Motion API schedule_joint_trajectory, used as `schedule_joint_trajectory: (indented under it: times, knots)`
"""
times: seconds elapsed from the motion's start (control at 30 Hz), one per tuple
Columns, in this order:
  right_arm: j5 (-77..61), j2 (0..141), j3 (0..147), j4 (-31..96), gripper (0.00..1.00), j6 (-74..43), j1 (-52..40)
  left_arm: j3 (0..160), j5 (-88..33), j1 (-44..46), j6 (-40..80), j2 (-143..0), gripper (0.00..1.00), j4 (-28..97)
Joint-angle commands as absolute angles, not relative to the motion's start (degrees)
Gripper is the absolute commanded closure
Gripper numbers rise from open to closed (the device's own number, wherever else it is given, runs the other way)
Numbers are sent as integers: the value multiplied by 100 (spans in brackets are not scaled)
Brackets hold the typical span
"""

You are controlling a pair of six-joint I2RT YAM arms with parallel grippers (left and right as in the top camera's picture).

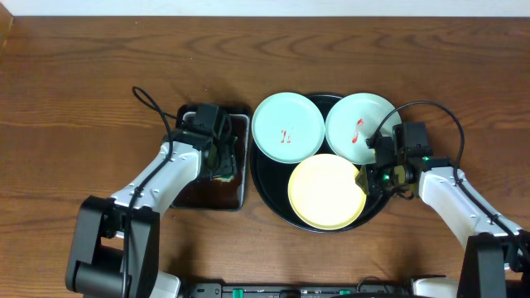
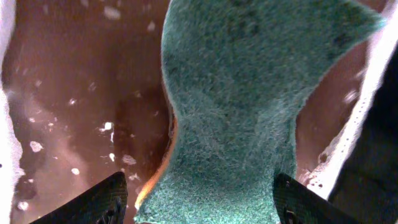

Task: Clean dirty plates on tray and stack at the side
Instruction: 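Return the sponge to the basin with the left gripper, then lift the yellow plate off the tray with the right gripper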

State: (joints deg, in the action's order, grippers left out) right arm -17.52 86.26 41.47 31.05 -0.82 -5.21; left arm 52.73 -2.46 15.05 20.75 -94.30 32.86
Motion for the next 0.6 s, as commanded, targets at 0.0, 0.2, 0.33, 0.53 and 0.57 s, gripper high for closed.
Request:
schedule_joint_trajectory:
  times: [0.0,0.2,0.33,0.53,0.57]
  knots:
    - [-1743,8654,4226,3105,67,-80,-534,5078,-191,1481,2045,-9520,26,3288]
    - [-1743,8654,4226,3103,67,-80,-534,5041,-217,1481,2067,-9524,73,3253]
    - [-1743,8654,4226,3103,67,-78,-534,5041,-252,1481,2067,-9524,92,3286]
    - [-1743,8654,4226,3109,67,-78,-534,5046,-117,1479,2029,-9507,73,3297]
    - [-1741,8654,4226,3107,67,-78,-534,5052,-27,1479,2027,-9491,53,3310]
